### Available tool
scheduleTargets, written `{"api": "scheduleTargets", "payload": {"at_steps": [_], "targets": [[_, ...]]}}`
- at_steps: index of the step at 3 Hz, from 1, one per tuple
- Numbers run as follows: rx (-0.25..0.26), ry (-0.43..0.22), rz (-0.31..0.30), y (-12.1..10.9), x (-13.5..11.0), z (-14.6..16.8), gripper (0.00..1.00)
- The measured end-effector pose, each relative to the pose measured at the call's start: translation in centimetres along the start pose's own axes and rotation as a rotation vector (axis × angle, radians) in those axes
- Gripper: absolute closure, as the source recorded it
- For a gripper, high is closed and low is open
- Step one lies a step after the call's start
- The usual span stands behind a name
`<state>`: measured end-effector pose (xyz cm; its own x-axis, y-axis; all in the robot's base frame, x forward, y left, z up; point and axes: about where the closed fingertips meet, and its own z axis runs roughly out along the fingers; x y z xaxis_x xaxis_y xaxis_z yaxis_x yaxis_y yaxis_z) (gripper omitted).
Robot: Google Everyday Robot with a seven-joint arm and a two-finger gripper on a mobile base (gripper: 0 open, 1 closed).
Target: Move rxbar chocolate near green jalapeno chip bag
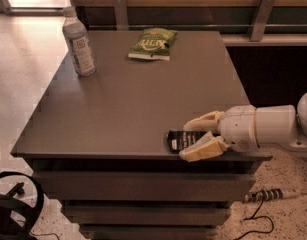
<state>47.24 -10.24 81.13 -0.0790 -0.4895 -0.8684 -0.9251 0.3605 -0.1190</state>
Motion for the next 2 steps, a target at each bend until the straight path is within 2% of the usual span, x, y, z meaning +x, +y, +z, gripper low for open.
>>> {"api": "scheduleTargets", "payload": {"at_steps": [2], "targets": [[0.000,0.000,0.000,0.00,-0.01,0.00,1.00]]}}
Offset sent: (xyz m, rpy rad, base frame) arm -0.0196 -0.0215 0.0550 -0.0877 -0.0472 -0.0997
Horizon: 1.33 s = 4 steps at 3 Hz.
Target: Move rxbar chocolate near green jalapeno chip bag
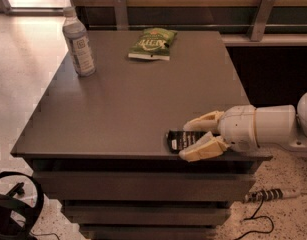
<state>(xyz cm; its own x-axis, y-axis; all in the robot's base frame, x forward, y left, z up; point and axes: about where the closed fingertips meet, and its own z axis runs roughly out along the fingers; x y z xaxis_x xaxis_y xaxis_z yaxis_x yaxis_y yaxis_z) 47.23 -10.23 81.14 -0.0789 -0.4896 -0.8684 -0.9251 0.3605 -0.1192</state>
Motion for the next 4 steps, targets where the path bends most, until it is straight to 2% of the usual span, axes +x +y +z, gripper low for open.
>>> {"api": "scheduleTargets", "payload": {"at_steps": [1,4], "targets": [[0.000,0.000,0.000,0.00,-0.01,0.00,0.83],[0.000,0.000,0.000,0.01,-0.02,0.02,0.13]]}}
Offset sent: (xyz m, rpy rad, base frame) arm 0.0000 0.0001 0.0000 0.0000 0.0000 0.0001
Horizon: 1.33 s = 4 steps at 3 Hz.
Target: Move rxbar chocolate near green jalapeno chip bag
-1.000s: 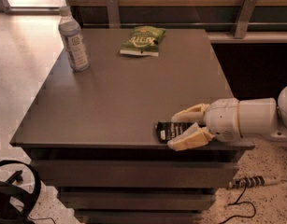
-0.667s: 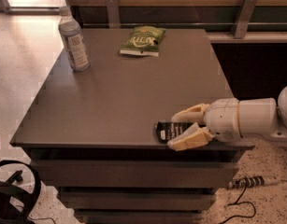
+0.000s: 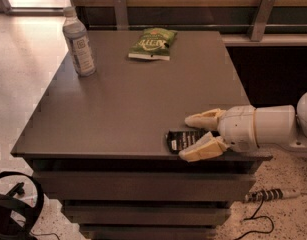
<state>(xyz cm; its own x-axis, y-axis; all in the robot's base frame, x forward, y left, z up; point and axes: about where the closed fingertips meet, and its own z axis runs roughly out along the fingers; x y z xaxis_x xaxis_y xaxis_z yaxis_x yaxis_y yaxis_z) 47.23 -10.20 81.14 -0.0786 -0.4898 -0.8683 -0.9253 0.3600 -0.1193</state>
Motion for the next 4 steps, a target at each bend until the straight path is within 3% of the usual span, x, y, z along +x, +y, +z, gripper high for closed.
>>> {"api": "scheduleTargets", "payload": {"at_steps": [1,2,4], "targets": [[0.000,0.002,-0.002,0.09,-0.26,-0.10,0.00],[0.008,0.008,-0.007,0.16,-0.81,-0.58,0.00],[0.002,0.007,-0.012,0.35,-1.08,-0.32,0.41]]}}
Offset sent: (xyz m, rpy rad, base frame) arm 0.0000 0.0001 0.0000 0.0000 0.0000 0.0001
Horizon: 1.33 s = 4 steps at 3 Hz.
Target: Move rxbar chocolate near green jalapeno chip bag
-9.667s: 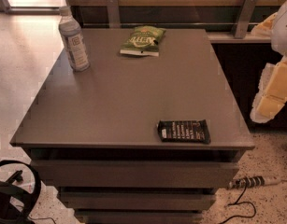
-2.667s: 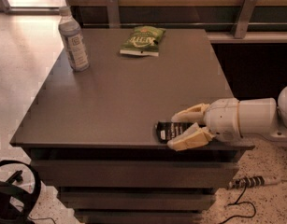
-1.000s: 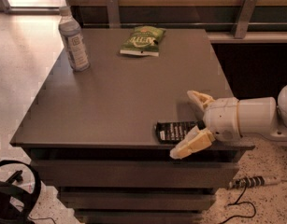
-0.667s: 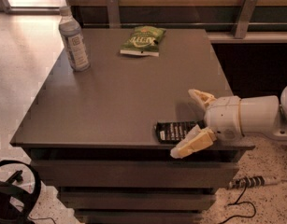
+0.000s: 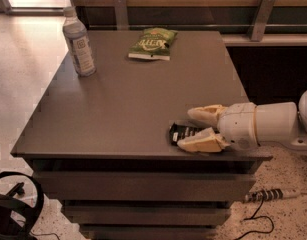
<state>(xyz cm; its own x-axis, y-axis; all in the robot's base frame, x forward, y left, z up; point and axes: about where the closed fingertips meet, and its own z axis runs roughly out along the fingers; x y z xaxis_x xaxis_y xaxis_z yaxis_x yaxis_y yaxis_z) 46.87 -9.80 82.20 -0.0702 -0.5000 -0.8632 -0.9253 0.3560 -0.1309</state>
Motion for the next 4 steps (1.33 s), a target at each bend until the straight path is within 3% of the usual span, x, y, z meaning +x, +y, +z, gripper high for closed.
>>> {"api": "scheduleTargets", "payload": {"at_steps": [2,3,4], "targets": [[-0.006,0.000,-0.005,0.18,-0.27,0.24,0.87],[-0.008,0.000,-0.008,0.27,-0.40,0.35,1.00],[-0.008,0.000,-0.008,0.28,-0.40,0.35,1.00]]}}
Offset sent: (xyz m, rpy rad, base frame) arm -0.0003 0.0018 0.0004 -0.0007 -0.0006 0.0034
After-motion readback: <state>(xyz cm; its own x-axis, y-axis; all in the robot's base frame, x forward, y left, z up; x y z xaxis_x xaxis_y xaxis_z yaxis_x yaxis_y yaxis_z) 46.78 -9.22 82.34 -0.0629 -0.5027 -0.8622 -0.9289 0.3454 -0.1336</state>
